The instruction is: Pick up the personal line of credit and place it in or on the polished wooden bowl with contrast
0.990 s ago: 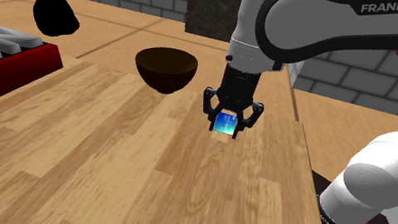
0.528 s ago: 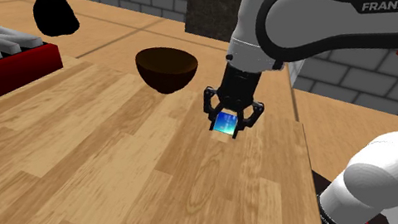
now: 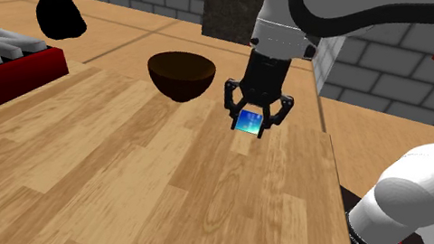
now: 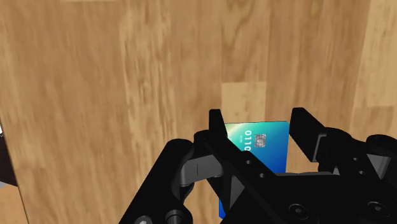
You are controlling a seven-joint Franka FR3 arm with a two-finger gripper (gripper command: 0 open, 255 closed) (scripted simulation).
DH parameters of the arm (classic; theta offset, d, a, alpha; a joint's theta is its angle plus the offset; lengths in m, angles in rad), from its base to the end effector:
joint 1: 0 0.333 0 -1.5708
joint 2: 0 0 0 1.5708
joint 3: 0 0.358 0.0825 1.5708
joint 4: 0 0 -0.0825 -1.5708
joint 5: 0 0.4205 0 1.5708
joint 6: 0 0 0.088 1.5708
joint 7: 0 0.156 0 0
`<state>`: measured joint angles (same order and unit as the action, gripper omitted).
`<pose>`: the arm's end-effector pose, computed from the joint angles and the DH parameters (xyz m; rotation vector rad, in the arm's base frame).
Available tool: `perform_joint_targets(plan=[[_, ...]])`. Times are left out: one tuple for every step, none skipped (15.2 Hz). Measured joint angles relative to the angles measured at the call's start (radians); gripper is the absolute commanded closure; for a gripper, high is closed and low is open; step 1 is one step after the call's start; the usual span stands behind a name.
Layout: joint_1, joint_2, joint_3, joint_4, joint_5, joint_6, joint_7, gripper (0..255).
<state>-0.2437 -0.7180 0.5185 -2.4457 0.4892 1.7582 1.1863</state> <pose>0.3392 0.1758 0.4800 -2.5645 1.6233 0.1637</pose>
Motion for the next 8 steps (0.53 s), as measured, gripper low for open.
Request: perform_joint_targets(plan=[[-0.002,0.001,-0.004,0.015,-0.005,-0.014,0.003,255],[-0.002,0.0,-0.008,0.026,-0.007,-0.026,0.005,255],[-0.002,-0.005,-0.013,0.034,-0.01,-0.039,0.007,255],[-0.001,-0.009,-0.019,0.047,-0.013,-0.056,0.01,255],[-0.003,-0.006,-0.021,0.062,-0.017,-0.067,0.013,255],[-0.006,-0.003,-0.026,0.078,-0.022,-0.081,0.015,255],[-0.007,-0.002,-0.03,0.09,-0.025,-0.092,0.017,255],[-0.009,0.003,-0.032,0.105,-0.029,-0.102,0.019,255]])
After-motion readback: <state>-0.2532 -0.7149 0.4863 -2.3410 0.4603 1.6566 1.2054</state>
